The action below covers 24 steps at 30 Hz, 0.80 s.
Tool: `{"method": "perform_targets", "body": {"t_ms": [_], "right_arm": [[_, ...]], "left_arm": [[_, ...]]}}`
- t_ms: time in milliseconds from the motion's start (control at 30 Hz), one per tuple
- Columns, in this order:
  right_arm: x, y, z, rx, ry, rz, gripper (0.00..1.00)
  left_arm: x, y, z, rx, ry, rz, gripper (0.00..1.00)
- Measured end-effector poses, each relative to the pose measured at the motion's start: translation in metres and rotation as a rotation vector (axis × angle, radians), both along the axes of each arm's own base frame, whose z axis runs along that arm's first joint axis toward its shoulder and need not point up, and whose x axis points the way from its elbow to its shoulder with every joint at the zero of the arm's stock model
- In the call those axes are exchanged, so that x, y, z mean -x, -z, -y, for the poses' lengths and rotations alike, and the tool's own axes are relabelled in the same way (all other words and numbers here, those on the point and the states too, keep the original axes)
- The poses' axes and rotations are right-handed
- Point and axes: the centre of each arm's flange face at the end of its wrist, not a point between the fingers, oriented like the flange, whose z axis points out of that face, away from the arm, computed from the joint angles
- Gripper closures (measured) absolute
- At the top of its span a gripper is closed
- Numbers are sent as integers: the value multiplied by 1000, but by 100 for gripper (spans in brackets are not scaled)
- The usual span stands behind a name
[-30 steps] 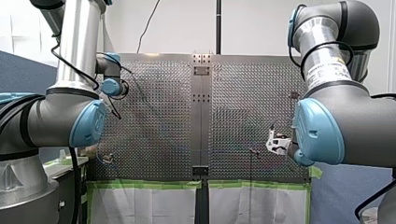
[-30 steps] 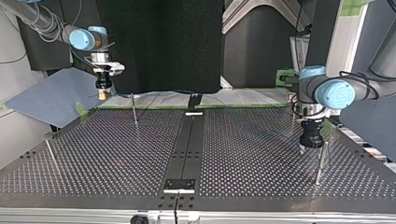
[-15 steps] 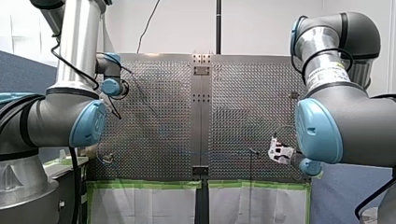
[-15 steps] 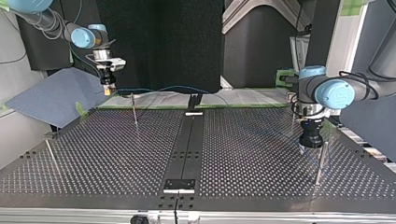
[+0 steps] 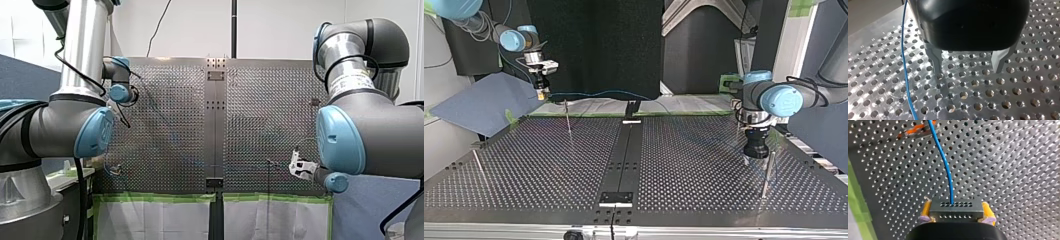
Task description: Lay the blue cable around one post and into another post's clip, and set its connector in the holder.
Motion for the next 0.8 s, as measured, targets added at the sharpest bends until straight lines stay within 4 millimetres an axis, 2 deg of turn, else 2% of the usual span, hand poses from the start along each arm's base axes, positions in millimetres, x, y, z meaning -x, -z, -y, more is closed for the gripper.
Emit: {"method": "perform_targets", "body": {"t_ms": [233,800], "right_arm": [[7,15,1,-24,33,-5,100],[10,16,4,-29,44,-4,100]], "left_arm": [[0,0,1,0,-6,-1,0],[10,9,10,30,2,-87,0]]}}
